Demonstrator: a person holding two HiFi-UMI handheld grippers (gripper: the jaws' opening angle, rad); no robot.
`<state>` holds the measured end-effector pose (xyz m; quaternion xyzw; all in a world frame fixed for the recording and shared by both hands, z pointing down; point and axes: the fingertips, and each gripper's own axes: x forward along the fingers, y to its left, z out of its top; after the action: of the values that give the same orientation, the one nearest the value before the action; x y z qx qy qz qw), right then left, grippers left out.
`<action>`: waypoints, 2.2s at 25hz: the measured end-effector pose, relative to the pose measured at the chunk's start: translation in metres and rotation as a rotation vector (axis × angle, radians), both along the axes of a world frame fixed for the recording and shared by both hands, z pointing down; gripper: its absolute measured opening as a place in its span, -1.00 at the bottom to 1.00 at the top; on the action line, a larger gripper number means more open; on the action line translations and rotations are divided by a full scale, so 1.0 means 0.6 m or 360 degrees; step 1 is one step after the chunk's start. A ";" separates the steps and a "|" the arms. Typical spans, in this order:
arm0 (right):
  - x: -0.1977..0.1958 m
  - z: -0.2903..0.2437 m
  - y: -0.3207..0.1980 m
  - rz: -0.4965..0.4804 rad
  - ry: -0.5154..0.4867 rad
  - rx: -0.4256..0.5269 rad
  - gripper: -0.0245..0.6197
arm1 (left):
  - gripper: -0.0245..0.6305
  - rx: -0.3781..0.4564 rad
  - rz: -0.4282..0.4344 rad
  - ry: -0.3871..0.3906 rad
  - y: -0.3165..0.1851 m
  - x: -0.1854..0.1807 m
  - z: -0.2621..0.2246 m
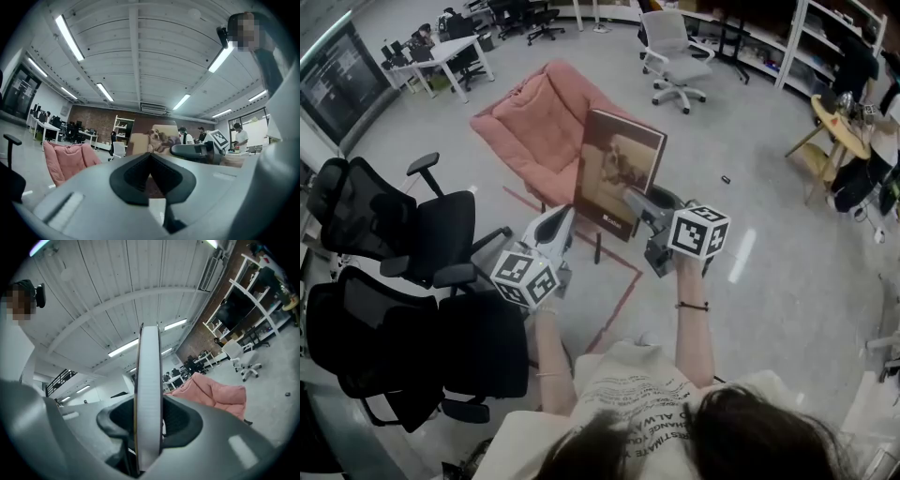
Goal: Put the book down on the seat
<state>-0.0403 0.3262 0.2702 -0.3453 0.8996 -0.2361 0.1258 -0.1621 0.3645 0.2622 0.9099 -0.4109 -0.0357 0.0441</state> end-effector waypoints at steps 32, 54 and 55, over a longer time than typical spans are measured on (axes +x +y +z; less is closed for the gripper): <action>0.162 0.043 -0.104 0.0065 -0.0187 -0.0111 -0.46 | -0.93 -0.0077 -0.0027 -0.0075 -0.088 0.142 0.037; 0.129 0.091 -0.437 0.0204 -0.0185 -0.0204 -0.46 | -0.93 -0.0128 0.0114 -0.0068 -0.454 0.103 0.075; 0.128 0.095 -0.445 0.0208 -0.0185 -0.0208 -0.46 | -0.93 -0.0127 0.0113 -0.0064 -0.463 0.099 0.076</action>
<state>0.0363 0.0592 0.3273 -0.3965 0.8489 -0.3052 0.1701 -0.1028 0.0869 0.3077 0.9219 -0.3803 0.0007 0.0733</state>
